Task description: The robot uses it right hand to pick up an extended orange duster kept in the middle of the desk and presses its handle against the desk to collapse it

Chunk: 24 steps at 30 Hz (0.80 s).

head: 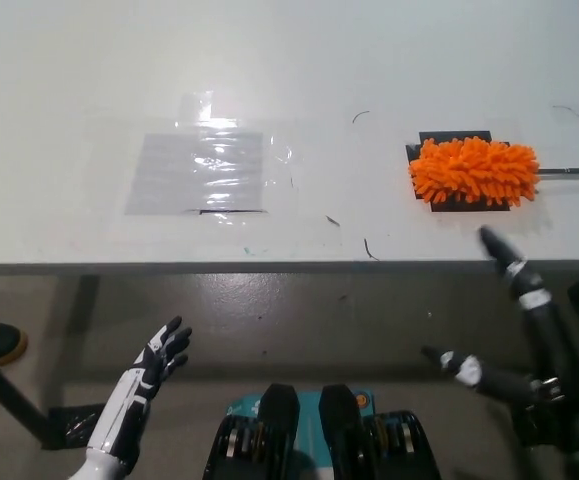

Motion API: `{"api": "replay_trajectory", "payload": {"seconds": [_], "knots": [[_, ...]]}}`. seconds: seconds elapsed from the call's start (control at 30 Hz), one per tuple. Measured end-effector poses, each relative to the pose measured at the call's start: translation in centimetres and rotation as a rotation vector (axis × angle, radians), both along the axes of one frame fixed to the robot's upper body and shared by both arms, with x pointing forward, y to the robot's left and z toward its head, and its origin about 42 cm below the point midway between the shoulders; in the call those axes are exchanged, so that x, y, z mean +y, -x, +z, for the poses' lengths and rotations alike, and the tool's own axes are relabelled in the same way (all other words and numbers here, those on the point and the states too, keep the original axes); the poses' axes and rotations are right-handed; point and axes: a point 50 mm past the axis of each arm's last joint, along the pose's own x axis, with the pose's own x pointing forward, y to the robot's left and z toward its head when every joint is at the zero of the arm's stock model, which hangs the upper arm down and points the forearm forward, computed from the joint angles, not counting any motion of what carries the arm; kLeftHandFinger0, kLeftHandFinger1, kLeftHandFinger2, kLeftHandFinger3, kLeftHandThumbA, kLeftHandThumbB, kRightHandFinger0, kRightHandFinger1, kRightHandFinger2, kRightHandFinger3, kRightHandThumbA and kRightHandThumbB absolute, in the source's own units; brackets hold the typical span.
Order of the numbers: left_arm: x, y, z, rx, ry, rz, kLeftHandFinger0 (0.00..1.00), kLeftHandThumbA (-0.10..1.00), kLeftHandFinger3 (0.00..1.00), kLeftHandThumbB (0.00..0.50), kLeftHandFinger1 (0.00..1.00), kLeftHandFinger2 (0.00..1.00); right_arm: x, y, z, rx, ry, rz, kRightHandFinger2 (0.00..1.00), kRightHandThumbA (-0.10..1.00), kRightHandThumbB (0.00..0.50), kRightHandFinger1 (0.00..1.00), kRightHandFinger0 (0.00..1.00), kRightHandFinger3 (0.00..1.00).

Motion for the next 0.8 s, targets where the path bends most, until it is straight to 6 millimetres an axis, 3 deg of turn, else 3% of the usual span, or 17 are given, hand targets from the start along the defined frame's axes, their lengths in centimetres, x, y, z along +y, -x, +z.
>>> {"api": "replay_trajectory", "payload": {"seconds": [0.23,0.33,0.47,0.5,0.67,0.8], "knots": [[0.0,0.0,0.0,0.002,-0.001,-0.005,1.00,1.00,1.00,0.162,1.00,1.00,-2.8,-3.3,8.2,-0.130,0.286,-0.010,1.00,1.00,0.395,1.00,1.00,1.00],[0.0,0.0,-0.1,0.004,-0.001,-0.007,1.00,1.00,1.00,0.169,1.00,1.00,-3.3,-4.8,10.4,-0.132,0.364,-0.017,1.00,1.00,0.393,1.00,1.00,1.00],[-0.1,0.0,-0.2,0.006,-0.001,-0.009,1.00,1.00,1.00,0.164,1.00,1.00,-3.1,-8.6,13.5,-0.084,0.481,-0.018,1.00,1.00,0.420,1.00,1.00,1.00],[-0.1,0.0,-0.2,0.007,-0.001,-0.008,1.00,1.00,1.00,0.161,1.00,1.00,-3.0,-9.9,14.1,-0.061,0.505,-0.019,1.00,1.00,0.441,1.00,1.00,1.00],[-0.1,0.0,-0.3,0.010,-0.001,-0.009,1.00,1.00,1.00,0.167,1.00,1.00,-2.2,-16.1,15.8,0.089,0.599,-0.028,1.00,1.00,0.436,1.00,1.00,1.00],[-0.1,0.1,-0.4,0.013,-0.001,-0.008,1.00,1.00,1.00,0.164,1.00,1.00,-1.6,-20.6,15.8,0.248,0.702,-0.045,1.00,1.00,0.434,1.00,1.00,1.00]]}}
